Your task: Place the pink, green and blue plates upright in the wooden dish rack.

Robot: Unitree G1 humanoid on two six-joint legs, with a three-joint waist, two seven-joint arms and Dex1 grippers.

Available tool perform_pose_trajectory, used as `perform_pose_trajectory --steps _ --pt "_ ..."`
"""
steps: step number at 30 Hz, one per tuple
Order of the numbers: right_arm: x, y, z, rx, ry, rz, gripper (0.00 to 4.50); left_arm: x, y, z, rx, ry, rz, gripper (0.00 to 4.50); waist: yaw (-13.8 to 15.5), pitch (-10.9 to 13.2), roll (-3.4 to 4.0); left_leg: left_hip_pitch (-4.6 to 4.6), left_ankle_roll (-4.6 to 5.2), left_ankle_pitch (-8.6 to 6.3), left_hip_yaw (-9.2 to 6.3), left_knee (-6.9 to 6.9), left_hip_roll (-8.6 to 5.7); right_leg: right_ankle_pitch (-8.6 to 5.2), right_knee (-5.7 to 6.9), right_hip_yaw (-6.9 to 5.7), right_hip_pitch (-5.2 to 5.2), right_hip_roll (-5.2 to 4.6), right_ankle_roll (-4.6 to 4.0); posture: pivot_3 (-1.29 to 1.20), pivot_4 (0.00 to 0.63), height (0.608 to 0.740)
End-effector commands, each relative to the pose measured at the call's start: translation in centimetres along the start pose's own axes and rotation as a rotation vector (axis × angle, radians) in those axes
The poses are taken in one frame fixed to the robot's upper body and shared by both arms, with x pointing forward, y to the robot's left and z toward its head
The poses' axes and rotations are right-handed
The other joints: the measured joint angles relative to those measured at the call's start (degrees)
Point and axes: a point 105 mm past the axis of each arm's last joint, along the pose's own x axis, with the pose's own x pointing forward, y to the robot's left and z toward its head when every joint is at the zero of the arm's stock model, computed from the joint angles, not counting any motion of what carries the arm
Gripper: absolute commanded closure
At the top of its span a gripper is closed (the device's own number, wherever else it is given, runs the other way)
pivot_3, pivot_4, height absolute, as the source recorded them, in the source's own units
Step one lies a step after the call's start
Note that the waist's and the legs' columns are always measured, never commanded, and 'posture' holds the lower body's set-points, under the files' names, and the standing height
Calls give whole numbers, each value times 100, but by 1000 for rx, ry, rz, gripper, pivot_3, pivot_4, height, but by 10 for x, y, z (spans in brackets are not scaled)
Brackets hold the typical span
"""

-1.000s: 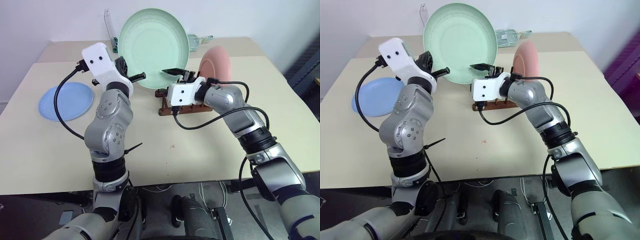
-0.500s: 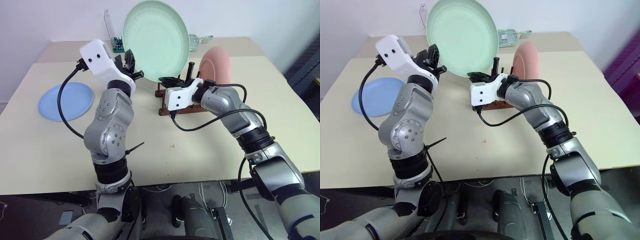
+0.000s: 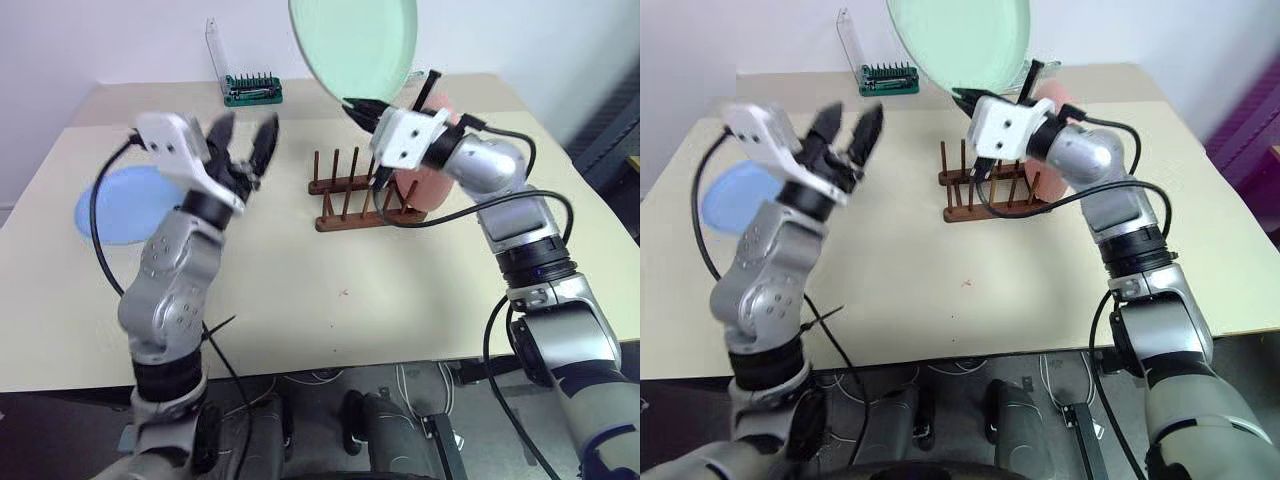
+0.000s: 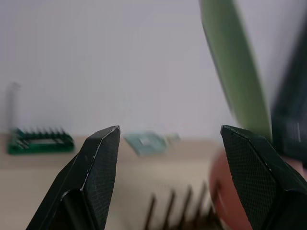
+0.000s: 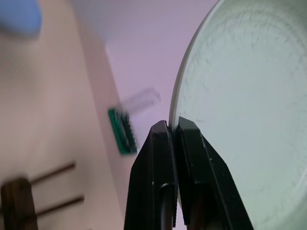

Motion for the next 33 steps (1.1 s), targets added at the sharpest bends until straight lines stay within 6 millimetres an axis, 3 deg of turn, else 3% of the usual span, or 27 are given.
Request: perform_pose_trajectory --steps 1,3,6,8,15,25,33 --pt "-11 -21 29 232 -155 -30 4500 -16 -26 -25 86 122 -191 1079 9 0 1 2 0 0 0 0 0 0 2 0 0 -1 0 0 150 730" --pt "-19 -27 44 503 -251 -25 4500 -29 -37 -49 134 227 -290 1079 16 1 6 4 0 0 -2 -1 5 0 3 0 1 0 -1 0 150 730" --pt "-30 -31 64 831 -369 33 4500 -38 -44 -63 94 280 -348 1079 37 2 9 4 0 0 -11 -1 12 0 5 3 -3 -5 -2 0 150 730" --pt "-37 -30 66 1043 -390 95 4500 -46 -53 -73 68 322 -417 1079 41 1 10 4 -1 -1 -17 0 14 0 6 2 -2 -7 -4 0 150 730" --pt "-39 -21 33 1240 -259 108 4500 -54 -60 -90 45 373 -489 1079 37 -1 18 5 0 -2 -13 -1 11 -11 2 3 -5 -7 -27 0 150 730" --pt "-41 -39 -15 1422 -143 -34 4500 -63 -53 -96 44 398 -477 1079 35 -1 20 0 1 -2 -9 -2 4 2 3 3 -11 -4 -6 0 150 730" --pt "-40 -28 -35 1560 -73 -44 4500 -62 -53 -97 47 395 -469 1079 38 -1 21 -4 1 -1 -10 -2 5 2 2 3 -12 -6 -6 0 150 730"
